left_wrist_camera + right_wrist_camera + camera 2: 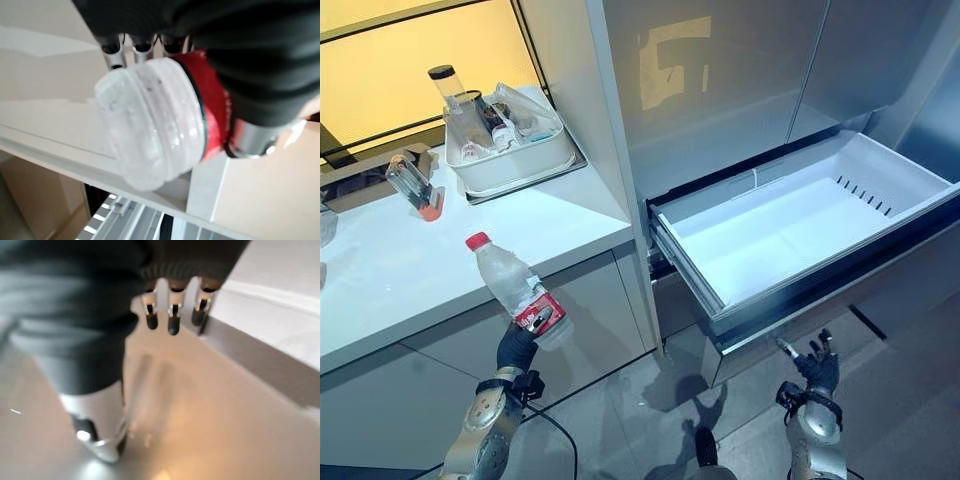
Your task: Take the drinks into the refrigerator
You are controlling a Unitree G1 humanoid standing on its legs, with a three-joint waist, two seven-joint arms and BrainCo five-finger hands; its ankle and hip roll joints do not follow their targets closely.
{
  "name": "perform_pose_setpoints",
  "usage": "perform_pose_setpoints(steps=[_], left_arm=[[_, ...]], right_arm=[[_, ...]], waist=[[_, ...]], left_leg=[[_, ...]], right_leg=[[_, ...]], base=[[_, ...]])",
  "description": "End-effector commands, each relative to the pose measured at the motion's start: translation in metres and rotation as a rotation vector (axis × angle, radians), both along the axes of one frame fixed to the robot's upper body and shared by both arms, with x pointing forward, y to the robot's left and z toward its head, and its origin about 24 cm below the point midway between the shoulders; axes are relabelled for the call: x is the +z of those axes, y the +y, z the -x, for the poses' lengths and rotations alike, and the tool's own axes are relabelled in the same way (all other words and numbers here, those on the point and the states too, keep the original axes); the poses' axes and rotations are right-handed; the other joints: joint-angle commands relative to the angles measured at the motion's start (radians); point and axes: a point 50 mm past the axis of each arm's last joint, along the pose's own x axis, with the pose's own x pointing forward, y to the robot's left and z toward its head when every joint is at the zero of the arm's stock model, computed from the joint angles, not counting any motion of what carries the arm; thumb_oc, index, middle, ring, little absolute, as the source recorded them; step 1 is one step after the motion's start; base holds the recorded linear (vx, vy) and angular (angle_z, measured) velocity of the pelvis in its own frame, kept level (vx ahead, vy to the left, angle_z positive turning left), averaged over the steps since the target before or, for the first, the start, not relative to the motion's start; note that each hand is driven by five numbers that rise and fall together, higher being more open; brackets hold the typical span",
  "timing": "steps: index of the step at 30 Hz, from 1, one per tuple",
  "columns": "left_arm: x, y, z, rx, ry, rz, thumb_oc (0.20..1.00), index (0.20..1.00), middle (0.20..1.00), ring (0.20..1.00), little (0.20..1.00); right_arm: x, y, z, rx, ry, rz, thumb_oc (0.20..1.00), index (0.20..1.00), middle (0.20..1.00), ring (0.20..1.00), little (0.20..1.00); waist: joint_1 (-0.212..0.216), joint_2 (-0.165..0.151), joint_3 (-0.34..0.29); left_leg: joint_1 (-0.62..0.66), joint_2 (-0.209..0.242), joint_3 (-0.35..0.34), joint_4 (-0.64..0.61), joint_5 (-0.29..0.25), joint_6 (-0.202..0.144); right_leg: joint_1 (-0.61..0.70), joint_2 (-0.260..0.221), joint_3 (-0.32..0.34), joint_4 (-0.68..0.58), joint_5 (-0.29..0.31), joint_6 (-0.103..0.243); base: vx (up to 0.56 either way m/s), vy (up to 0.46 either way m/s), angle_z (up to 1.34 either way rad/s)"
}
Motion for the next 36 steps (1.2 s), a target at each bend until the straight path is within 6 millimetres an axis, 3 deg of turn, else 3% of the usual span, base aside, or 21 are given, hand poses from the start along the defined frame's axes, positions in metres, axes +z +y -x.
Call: perform_pose_setpoints(steps=[1, 10, 16, 18, 23, 27, 31, 36], left_arm=[[0.065, 0.012, -0.018, -0.002, -0.327, -0.085, 0.2, 0.2, 0.2, 0.2, 0.2], [0.063, 0.014, -0.014, 0.045, -0.323, -0.067, 0.2, 0.2, 0.2, 0.2, 0.2], [0.064, 0.018, -0.011, 0.073, -0.328, -0.068, 0.2, 0.2, 0.2, 0.2, 0.2], [0.065, 0.017, -0.012, 0.064, -0.337, -0.082, 0.2, 0.2, 0.2, 0.2, 0.2], [0.066, 0.013, -0.013, 0.012, -0.339, -0.113, 0.2, 0.2, 0.2, 0.2, 0.2], [0.064, 0.007, -0.015, -0.04, -0.331, -0.124, 0.2, 0.2, 0.2, 0.2, 0.2], [0.056, -0.012, -0.018, -0.166, -0.294, -0.129, 0.2, 0.2, 0.2, 0.2, 0.2], [0.045, -0.032, -0.017, -0.281, -0.248, -0.159, 0.2, 0.2, 0.2, 0.2, 0.2]], right_arm=[[0.047, -0.007, -0.015, -0.054, -0.251, 0.089, 1.0, 1.0, 1.0, 1.0, 1.0], [0.114, 0.003, -0.017, -0.111, -0.544, 0.217, 1.0, 1.0, 1.0, 1.0, 1.0], [0.145, 0.009, -0.009, -0.164, -0.657, 0.319, 1.0, 1.0, 1.0, 1.0, 1.0], [0.168, 0.018, -0.008, -0.131, -0.747, 0.396, 1.0, 1.0, 1.0, 1.0, 1.0], [0.191, 0.044, -0.014, 0.13, -0.843, 0.43, 1.0, 1.0, 1.0, 1.0, 1.0], [0.196, 0.059, -0.023, 0.339, -0.83, 0.46, 1.0, 1.0, 1.0, 1.0, 1.0], [0.2, 0.088, -0.046, 0.731, -0.738, 0.511, 1.0, 1.0, 1.0, 1.0, 1.0], [0.198, 0.106, -0.071, 0.956, -0.612, 0.57, 1.0, 1.0, 1.0, 1.0, 1.0]], waist=[[0.015, -0.06, -0.068], [0.013, -0.057, -0.074], [0.009, -0.048, -0.08], [0.006, -0.044, -0.082], [0.01, -0.048, -0.086], [0.019, -0.054, -0.086], [0.042, -0.072, -0.089], [0.067, -0.08, -0.092]], left_leg=[[-0.091, -0.073, -0.035, 0.051, -0.002, 0.073], [-0.078, -0.073, -0.034, 0.047, -0.007, 0.074], [-0.07, -0.071, -0.032, 0.049, -0.012, 0.075], [-0.066, -0.071, -0.032, 0.049, -0.014, 0.075], [-0.06, -0.068, -0.026, 0.048, -0.012, 0.071], [-0.06, -0.068, -0.027, 0.048, -0.01, 0.07], [-0.068, -0.065, -0.037, 0.053, -0.005, 0.067], [-0.063, -0.064, -0.051, 0.052, -0.012, 0.065]], right_leg=[[0.09, -0.021, -0.019, 0.058, -0.112, 0.038], [0.094, -0.02, -0.018, 0.066, -0.12, 0.034], [0.1, -0.017, -0.017, 0.074, -0.13, 0.03], [0.1, -0.016, -0.013, 0.078, -0.133, 0.028], [0.102, -0.015, -0.014, 0.078, -0.131, 0.027], [0.103, -0.013, -0.017, 0.077, -0.131, 0.026], [0.104, -0.015, -0.028, 0.082, -0.132, 0.024], [0.118, -0.018, -0.047, 0.08, -0.142, 0.029]], base=[[0.0, 0.0, 0.0], [0.0, 0.0, 0.0], [0.0, 0.0, 0.0], [0.0, 0.0, 0.0], [0.0, 0.0, 0.0], [0.0, 0.0, 0.0], [-0.01, -0.009, 0.0], [0.0, -0.004, 0.05]])
